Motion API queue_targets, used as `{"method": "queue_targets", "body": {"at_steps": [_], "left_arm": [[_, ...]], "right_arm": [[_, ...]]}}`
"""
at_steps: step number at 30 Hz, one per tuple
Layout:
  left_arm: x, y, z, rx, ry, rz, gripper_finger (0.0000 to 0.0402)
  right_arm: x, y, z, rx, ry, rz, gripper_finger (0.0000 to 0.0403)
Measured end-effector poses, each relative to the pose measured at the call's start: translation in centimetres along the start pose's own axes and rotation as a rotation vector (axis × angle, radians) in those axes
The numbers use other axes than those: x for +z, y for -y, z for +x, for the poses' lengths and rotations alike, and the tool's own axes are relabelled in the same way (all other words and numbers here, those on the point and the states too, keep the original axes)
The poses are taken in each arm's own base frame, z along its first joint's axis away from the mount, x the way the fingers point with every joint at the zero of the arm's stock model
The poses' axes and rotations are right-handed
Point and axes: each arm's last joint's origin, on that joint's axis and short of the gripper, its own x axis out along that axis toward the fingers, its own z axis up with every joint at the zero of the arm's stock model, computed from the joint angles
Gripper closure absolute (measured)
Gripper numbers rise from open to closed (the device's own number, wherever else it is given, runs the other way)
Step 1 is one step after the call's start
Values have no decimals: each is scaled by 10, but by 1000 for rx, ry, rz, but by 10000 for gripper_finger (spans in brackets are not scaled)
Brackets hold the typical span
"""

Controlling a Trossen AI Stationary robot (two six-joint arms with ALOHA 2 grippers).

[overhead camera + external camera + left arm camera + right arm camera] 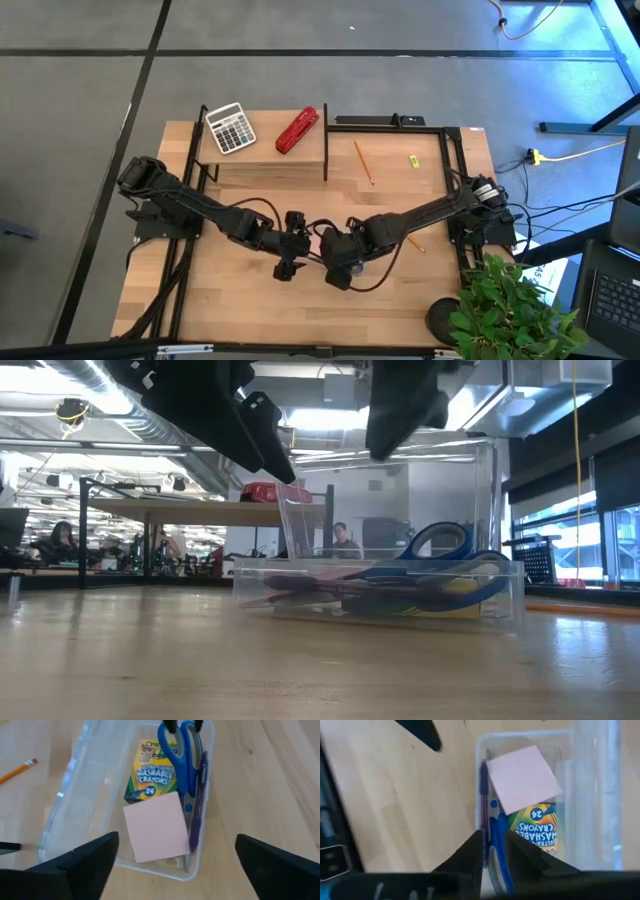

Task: Pack school essentials
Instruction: Put the bottom orange pencil into the transparent supply box

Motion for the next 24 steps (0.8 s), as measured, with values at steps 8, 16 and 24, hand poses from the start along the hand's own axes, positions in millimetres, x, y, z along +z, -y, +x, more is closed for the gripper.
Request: {"method": "queue_targets", "body": {"at_steps": [8, 16, 24], "left_arm": [[0, 0, 0, 0, -1, 0, 8], [0, 0, 0, 0, -3, -3, 8], [-1, 0, 0, 0, -11, -30, 8]], "right_arm": [[-2, -2, -45, 62, 118, -5, 322], [-10, 20, -92, -99, 242, 14, 322], [-36, 68, -133, -371, 183, 137, 322]]}}
